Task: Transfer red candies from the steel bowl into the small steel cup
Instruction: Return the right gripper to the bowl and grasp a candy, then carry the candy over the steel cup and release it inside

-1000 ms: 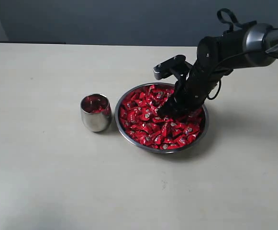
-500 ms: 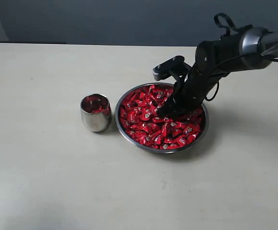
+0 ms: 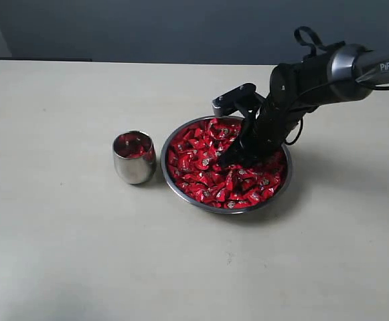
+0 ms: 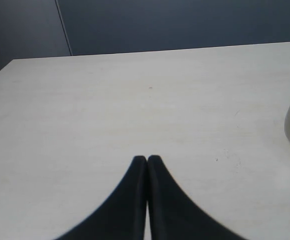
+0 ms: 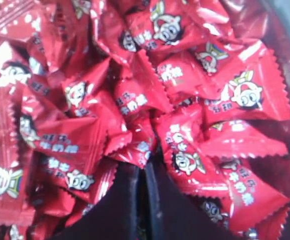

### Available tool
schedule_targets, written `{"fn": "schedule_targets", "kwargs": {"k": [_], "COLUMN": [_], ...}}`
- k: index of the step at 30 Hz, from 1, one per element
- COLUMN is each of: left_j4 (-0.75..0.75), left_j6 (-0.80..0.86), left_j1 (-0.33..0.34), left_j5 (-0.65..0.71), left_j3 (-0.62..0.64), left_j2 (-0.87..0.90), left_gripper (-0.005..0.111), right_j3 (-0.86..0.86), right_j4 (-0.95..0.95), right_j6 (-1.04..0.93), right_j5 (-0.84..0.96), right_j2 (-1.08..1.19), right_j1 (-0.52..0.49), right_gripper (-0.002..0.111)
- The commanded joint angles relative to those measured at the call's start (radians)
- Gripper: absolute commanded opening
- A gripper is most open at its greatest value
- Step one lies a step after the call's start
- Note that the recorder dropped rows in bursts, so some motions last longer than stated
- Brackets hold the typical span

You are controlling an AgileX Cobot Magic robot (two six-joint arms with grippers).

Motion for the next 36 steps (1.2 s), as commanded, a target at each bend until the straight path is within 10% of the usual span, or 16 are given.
{"fn": "schedule_targets", "kwargs": {"k": [1, 18, 36], "left_j4": [0.002, 0.002, 0.002], "left_j6": [-0.002, -0.002, -0.002], "left_j1": [0.002, 0.002, 0.002], "left_j5": [-0.01, -0.01, -0.01], "left_j3": [0.002, 0.002, 0.002], "left_j2": [-0.005, -0.005, -0.005], "left_gripper": [0.0, 0.0, 0.0], "right_j3": [0.004, -0.116, -0.443], "right_j4": [-0.012, 0.121, 0.275], "right_j6": [-0.002, -0.031, -0.157], "right_j5": [0.005, 0.144, 0.258], "right_j2": [-0.011, -0.181, -0.044], "right_j1": [-0.002, 0.002, 0.238], "right_gripper": [0.0, 0.0, 0.0]}}
